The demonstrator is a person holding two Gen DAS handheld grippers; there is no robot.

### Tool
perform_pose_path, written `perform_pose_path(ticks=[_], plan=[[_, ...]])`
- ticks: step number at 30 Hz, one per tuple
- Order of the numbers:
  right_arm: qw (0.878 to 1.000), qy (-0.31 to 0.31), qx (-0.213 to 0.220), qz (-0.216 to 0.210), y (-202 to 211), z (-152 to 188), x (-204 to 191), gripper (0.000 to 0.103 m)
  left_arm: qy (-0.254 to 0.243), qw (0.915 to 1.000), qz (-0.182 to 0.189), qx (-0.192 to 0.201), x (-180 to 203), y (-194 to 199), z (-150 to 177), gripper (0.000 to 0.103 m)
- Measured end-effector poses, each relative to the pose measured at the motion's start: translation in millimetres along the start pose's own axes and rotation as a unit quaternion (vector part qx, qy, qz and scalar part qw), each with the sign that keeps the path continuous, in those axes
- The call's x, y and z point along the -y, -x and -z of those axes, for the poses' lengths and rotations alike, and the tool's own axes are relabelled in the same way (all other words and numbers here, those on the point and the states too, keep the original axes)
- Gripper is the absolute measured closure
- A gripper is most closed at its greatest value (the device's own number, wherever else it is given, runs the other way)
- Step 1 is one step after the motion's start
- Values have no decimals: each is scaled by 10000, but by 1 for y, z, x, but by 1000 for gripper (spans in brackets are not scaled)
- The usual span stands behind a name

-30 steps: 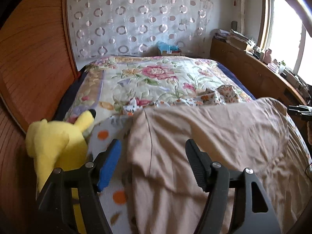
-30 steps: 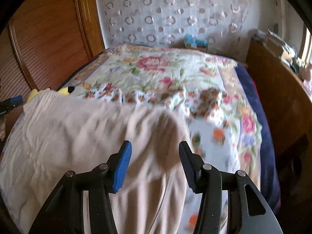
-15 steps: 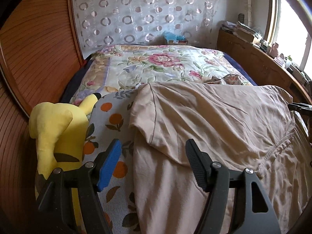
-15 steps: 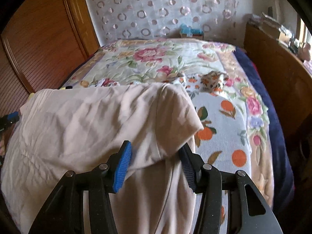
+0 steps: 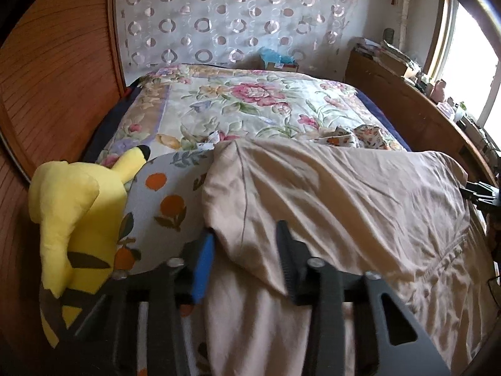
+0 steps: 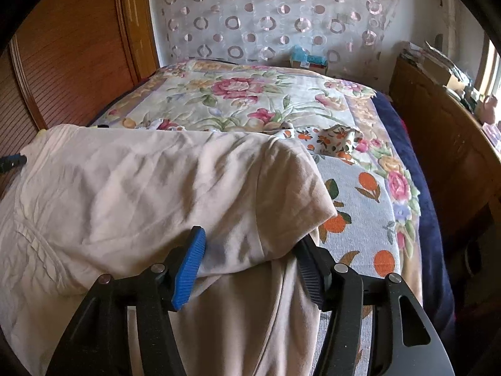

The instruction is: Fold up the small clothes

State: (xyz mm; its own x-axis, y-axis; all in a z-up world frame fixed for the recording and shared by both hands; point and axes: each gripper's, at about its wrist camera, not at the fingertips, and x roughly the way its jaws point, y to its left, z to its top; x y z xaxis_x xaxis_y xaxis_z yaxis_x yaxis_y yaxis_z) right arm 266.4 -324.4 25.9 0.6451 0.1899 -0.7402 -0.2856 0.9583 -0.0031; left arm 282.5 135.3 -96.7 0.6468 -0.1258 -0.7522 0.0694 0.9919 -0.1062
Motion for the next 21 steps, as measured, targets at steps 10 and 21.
perform_pose_path(ticks=[10,21], plan=[[10000,-4,5,-39,0,0,-1,42,-56,9999,-86,-112,5,-12,-4,72],[9994,-337,36,-115,-3,-7,18,42,-52,9998,-137,-123,3,-13,-3,72]])
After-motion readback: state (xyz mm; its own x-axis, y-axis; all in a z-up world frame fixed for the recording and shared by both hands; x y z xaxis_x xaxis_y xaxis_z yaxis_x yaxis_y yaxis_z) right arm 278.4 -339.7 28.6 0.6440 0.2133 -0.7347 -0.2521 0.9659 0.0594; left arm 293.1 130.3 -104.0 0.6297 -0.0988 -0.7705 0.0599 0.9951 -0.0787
